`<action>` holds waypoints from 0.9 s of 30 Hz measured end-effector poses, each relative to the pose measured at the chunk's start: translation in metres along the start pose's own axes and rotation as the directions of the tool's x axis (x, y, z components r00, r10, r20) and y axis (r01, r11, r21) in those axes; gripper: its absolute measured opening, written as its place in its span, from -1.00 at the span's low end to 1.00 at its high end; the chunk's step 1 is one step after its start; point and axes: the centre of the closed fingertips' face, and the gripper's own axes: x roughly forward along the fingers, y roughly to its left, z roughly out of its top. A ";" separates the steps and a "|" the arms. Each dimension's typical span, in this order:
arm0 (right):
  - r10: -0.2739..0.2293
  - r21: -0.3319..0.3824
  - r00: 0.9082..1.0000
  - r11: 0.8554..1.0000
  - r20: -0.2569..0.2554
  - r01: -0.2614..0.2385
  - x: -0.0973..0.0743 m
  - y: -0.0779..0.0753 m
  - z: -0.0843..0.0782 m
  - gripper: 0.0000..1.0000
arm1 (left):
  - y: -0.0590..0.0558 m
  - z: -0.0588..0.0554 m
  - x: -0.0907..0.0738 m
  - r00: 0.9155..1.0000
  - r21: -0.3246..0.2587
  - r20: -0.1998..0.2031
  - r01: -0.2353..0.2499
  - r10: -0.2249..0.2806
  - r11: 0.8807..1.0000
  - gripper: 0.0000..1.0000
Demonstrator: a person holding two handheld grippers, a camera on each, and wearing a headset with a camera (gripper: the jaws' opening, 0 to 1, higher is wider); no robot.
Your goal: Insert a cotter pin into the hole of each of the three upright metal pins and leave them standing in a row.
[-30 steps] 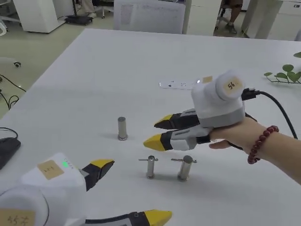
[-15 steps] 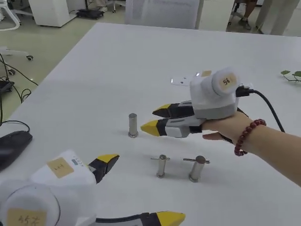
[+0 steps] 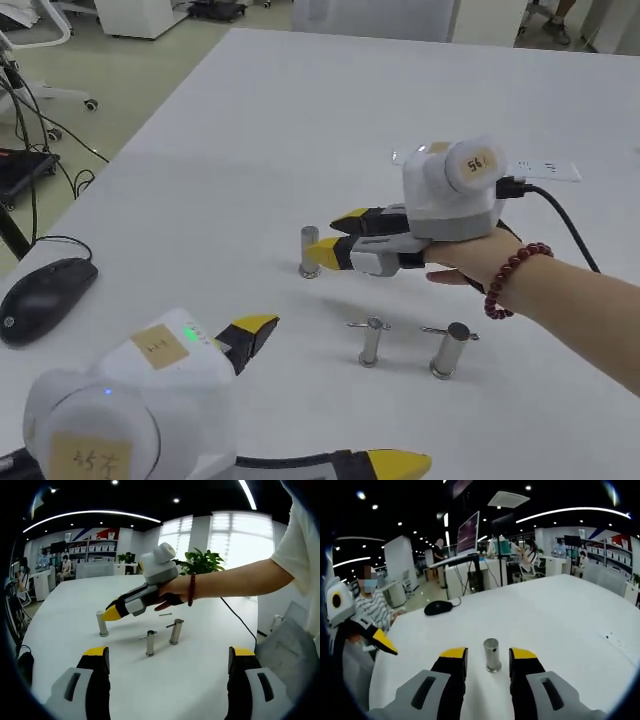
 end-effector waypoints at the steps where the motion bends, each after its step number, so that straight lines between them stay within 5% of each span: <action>1: 0.001 0.010 1.000 1.000 0.000 -0.001 0.003 0.000 0.000 -0.33 | -0.001 0.000 0.000 1.000 -0.006 0.000 0.003 -0.003 1.000 0.99; 27: -0.001 0.004 0.999 1.000 -0.032 0.001 0.025 -0.003 -0.008 -0.68 | 0.002 -0.002 -0.002 1.000 -0.008 -0.006 -0.002 0.002 1.000 0.87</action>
